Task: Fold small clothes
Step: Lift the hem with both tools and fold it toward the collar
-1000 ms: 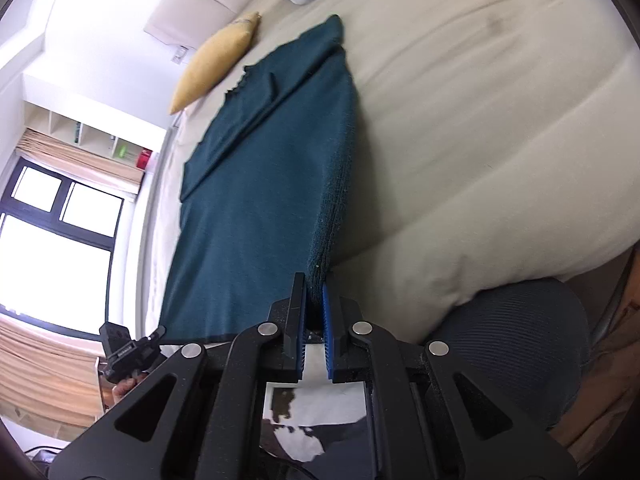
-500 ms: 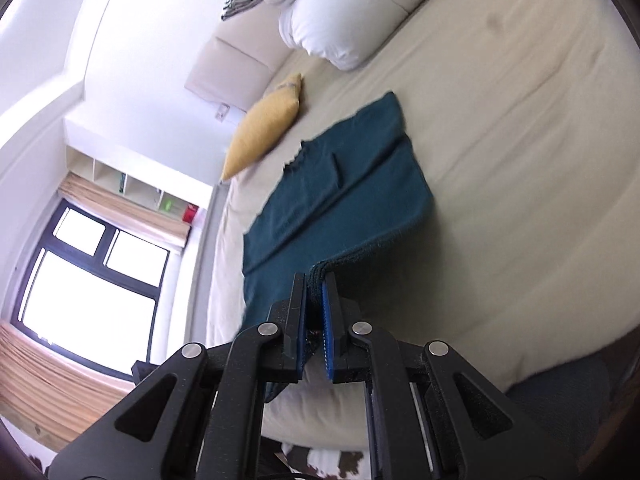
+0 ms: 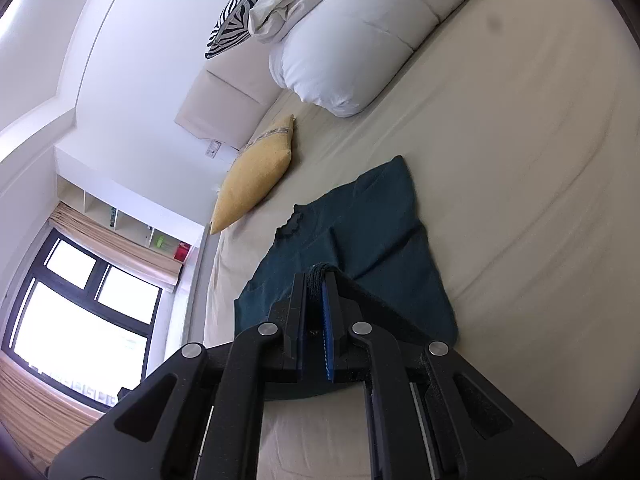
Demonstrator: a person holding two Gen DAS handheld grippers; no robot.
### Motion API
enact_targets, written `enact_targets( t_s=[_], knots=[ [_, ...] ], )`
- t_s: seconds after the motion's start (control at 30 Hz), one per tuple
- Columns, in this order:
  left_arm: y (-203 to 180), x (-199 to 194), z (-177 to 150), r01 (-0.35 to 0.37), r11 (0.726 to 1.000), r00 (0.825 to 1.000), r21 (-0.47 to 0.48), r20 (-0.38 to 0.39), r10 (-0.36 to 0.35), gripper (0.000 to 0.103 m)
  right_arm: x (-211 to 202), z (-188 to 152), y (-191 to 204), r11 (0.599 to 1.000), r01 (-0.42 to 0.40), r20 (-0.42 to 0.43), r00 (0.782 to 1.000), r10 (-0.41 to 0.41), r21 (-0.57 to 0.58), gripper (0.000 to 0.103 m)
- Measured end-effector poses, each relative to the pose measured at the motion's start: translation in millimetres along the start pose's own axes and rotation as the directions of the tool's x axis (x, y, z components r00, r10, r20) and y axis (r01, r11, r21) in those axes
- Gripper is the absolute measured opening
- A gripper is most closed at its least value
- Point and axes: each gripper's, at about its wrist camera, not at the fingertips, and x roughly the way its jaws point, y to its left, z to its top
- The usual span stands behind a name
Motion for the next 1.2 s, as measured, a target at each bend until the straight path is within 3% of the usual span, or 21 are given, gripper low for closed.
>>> enact_targets(
  t_s=[0.27, 0.73, 1.1, 1.17, 1.2],
  knots=[
    [4.4, 53.9, 45.9, -0.044, 0.999, 0.999, 0.004, 0.004, 0.044, 0.006, 73.8, 44.9, -11.5, 0.997, 0.078, 0.008, 0.997, -0.078, -0.022, 0.006],
    [38.2, 133.6, 129.8, -0.104, 0.991, 0.993, -0.079, 0.038, 0.108, 0.006, 218.6, 128.9, -12.7, 0.98, 0.178, -0.006, 0.984, -0.179, -0.091, 0.006],
    [66.5, 212.3, 176.3, -0.209, 0.975, 0.978, -0.074, -0.001, 0.21, 0.007, 309.4, 179.2, -36.0, 0.971, 0.229, -0.012, 0.973, -0.23, -0.065, 0.006],
    [81.7, 224.4, 177.9, -0.228, 0.967, 0.974, -0.111, -0.034, 0.225, 0.015, 328.1, 182.0, -41.5, 0.961, 0.269, -0.037, 0.962, -0.272, -0.068, 0.01],
    [86.3, 225.8, 177.3, -0.219, 0.968, 0.976, -0.126, -0.044, 0.215, 0.026, 334.0, 183.0, -45.8, 0.956, 0.287, -0.04, 0.956, -0.289, -0.059, 0.01]
  ],
)
